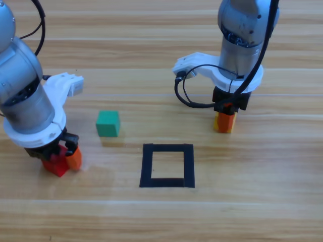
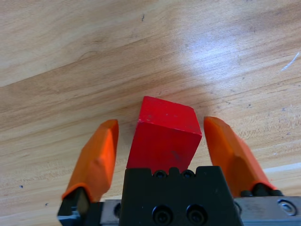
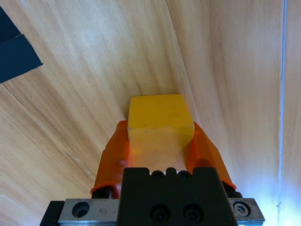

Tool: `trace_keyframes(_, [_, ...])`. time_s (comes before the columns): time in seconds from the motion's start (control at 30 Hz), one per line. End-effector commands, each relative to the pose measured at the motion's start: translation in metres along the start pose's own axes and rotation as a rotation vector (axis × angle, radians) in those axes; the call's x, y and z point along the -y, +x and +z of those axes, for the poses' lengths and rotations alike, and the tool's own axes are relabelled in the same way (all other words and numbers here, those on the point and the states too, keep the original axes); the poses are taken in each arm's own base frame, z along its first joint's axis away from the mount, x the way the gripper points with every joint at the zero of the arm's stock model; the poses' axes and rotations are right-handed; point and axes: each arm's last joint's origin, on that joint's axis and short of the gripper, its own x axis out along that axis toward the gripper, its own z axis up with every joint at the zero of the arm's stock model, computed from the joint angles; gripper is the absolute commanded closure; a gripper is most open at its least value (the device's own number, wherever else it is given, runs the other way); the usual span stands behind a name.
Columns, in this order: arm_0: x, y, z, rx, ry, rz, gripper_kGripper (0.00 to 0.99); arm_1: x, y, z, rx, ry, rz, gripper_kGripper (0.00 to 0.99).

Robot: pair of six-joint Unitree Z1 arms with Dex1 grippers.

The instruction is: Stack the blocks in the rectangular block: red at the bottom, yellow in the middle, green on top

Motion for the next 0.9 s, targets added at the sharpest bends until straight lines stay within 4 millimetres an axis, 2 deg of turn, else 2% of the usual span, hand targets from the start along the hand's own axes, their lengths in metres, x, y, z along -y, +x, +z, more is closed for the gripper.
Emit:
trace_keyframes(0.03, [-0.010,0.008,-0.001,-0.025,-0.026,0.014,0.514,-0.007,-0.046,-0.044,0.017,0.085,0.062,0.979])
trace_keyframes(0.1, [-0.010,0.008,-0.001,-0.021,-0.032,0.023,0.726,-0.018,-0.061,-0.055,0.040,0.103,0.090,0.979])
trace_keyframes(0.2, [-0.011,0.006,-0.001,-0.017,-0.046,0.041,0.872,-0.034,-0.081,-0.069,0.062,0.092,0.107,0.978])
trace_keyframes(0.27, [-0.012,0.001,-0.002,-0.007,-0.059,0.046,0.929,-0.045,-0.088,-0.076,0.063,0.075,0.107,0.978])
trace_keyframes(0.47, [-0.013,-0.029,0.004,0.060,-0.183,0.057,0.990,-0.068,-0.093,-0.078,0.078,0.022,0.121,0.978])
trace_keyframes(0.57, [-0.003,-0.047,0.004,0.089,-0.250,0.021,0.990,-0.073,-0.089,-0.078,0.092,0.001,0.157,0.976])
trace_keyframes(0.8, [0.046,-0.074,0.004,0.078,-0.358,-0.023,0.990,-0.076,-0.085,-0.077,0.087,-0.023,0.173,0.976])
trace_keyframes(0.9, [0.078,-0.079,0.009,0.059,-0.355,-0.024,0.990,-0.076,-0.084,-0.077,0.085,-0.029,0.174,0.976])
